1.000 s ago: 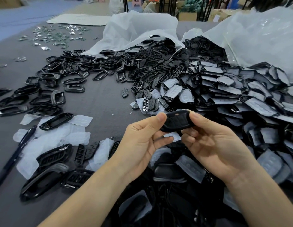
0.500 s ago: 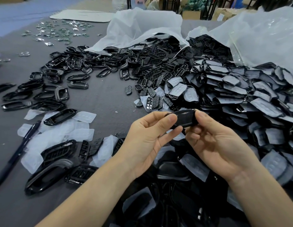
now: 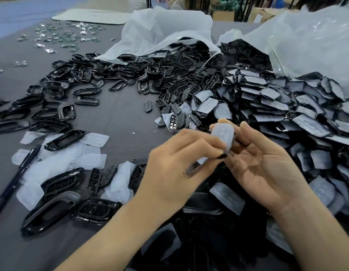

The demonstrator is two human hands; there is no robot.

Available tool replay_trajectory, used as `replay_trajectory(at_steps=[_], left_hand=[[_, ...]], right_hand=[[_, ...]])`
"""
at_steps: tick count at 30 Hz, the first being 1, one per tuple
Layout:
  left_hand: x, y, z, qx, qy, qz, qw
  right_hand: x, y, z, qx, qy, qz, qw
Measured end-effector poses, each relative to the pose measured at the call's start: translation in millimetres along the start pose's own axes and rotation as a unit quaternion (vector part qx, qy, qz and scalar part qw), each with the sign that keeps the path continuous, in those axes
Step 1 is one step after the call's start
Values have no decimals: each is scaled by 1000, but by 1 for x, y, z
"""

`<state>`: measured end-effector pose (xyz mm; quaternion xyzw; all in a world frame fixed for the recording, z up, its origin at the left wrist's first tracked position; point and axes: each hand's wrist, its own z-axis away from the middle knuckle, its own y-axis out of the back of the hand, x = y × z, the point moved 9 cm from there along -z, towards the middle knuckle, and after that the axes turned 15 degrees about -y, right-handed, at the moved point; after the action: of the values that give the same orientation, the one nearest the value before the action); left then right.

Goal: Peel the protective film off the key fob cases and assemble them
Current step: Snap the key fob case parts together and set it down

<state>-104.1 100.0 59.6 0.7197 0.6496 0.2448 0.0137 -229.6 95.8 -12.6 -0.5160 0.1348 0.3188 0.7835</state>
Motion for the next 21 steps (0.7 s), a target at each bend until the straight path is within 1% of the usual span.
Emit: replay_trajectory(at_steps=[1,3,5,7,11,15,17,18,19,21], left_hand=[[4,-3,0,-18,-27,-27,999],[7,-8,2,-43,-58,-52,996],[6,-11,5,-62,-68,-70,993],[3,-13,7,-77,-65,-84,991],[1,-18,7,-101,-63,-91,989],[1,-22,10,-116,-67,-80,988],[-1,-18,9,-107,-34,-65,992],[-6,-13,8,-83,1,-49,995],[-13,-7,9,-49,50,-19,997],[-28,-2,17,10,157,63,986]], right_hand=[[-1,0,1,3,3,15,1000],[-4,0,4,12,19,81,996],[-8,3,6,37,41,158,986],[-11,8,7,64,59,202,976],[-15,9,8,91,91,230,965],[-20,12,11,110,123,230,959],[-24,11,14,118,144,235,954],[-25,9,16,120,157,242,950],[-26,7,17,120,170,256,944],[-25,1,20,117,198,293,928]])
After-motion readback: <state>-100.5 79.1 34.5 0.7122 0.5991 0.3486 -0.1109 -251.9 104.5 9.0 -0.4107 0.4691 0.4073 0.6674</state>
